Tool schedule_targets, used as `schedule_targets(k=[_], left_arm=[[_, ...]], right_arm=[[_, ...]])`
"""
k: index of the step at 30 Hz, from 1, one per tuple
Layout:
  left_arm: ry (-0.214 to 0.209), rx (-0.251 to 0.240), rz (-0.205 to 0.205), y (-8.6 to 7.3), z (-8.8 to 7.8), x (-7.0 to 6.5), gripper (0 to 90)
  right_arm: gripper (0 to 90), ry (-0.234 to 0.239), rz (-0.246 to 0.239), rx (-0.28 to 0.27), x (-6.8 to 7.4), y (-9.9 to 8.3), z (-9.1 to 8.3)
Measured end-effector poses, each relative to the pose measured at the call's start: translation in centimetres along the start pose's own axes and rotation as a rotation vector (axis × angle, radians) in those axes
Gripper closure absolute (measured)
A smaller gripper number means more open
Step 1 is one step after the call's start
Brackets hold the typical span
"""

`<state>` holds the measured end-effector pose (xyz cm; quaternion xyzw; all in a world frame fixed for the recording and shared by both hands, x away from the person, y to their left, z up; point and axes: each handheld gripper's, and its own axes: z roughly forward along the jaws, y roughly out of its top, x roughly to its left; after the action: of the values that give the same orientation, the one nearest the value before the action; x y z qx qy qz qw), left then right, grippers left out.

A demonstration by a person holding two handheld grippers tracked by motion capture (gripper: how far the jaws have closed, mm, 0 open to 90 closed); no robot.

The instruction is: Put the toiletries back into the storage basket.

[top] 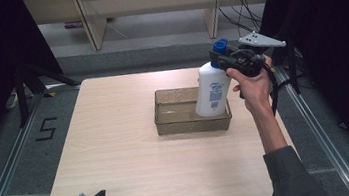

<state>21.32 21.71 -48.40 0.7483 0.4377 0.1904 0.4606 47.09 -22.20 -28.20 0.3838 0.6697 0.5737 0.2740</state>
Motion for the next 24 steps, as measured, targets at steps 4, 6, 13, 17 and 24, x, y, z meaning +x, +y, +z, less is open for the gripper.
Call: schedule_targets(k=[4, 6, 13, 17, 24], left_arm=[[-0.003, -0.02, 0.018, 0.0, 0.1, 0.2, 14.8], [0.01, -0.005, 0.018, 0.0, 0.0, 0.2, 14.9], [0.007, -0.008, 0.018, 0.0, 0.1, 0.2, 14.8], [0.003, -0.016, 0.017, 0.0, 0.1, 0.1, 14.9], [0.003, -0.015, 0.021, 0.0, 0.1, 0.2, 14.8]], right_arm=[[61.9, 0.003, -0.002, 0.015, -0.1, -0.6, 0.1], [61.9, 0.007, 0.001, 0.019, -0.2, -0.9, 0.2], [61.9, 0.0, 0.009, 0.034, -0.4, -1.7, 0.4], [61.9, -0.002, 0.005, 0.039, -0.5, -2.1, 0.5], [61.9, -0.008, 0.013, 0.045, -0.5, -2.6, 0.5]])
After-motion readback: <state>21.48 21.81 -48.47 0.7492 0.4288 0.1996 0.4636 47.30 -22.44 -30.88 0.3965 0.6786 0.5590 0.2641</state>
